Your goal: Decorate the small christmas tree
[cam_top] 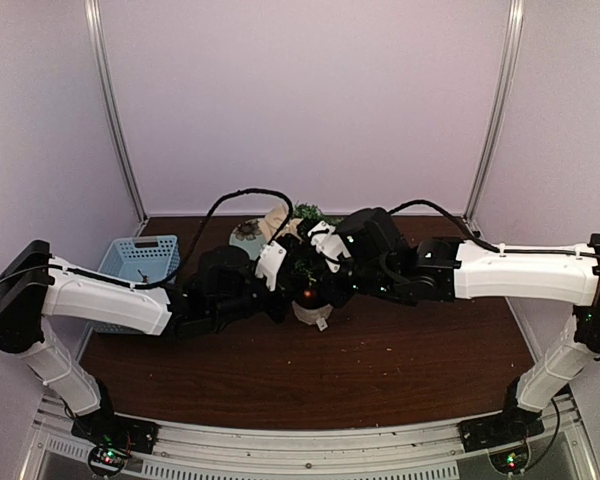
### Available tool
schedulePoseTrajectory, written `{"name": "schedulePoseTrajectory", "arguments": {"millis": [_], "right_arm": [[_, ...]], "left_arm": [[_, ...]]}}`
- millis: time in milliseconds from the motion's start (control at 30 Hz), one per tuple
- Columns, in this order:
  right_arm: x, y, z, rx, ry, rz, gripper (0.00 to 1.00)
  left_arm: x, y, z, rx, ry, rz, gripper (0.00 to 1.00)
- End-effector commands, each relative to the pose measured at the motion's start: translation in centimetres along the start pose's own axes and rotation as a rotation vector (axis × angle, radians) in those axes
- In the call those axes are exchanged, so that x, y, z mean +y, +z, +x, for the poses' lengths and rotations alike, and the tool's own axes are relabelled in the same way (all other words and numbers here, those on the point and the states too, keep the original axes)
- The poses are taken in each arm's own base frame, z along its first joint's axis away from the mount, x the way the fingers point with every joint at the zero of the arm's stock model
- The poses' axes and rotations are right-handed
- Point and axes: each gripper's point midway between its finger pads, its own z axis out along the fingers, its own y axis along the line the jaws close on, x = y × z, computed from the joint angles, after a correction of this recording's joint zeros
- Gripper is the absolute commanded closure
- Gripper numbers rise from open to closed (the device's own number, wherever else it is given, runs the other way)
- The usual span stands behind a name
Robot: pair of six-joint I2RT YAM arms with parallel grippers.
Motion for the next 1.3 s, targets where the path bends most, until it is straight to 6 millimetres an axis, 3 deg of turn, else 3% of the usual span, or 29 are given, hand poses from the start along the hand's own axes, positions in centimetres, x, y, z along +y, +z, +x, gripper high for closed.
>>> {"name": "schedulePoseTrajectory", "arguments": {"millis": [0, 467, 933, 1267], "right_arm": [[-0.6, -0.9, -1.2, -0.031, 0.014, 0.014, 1.0], [-0.8, -1.9, -1.4, -0.047, 0.017, 0.009, 0.92], [-1.1, -2.5, -1.1, -0.049, 0.019, 0.016, 0.88], [-1.9, -4.8, -2.2, -0.105, 0.03, 0.025, 0.8]], "left_arm": [[-0.1, 0.3, -1.8, -0.052, -0.019, 0.011, 1.0], [-0.2, -1.0, -2.3, -0.066, -0.02, 0.024, 0.84], [0.0, -2.2, -0.7, -0.032, -0.043, 0.023, 0.7], [1.5, -5.5, -0.3, -0.024, -0.121, -0.05, 0.53]]}}
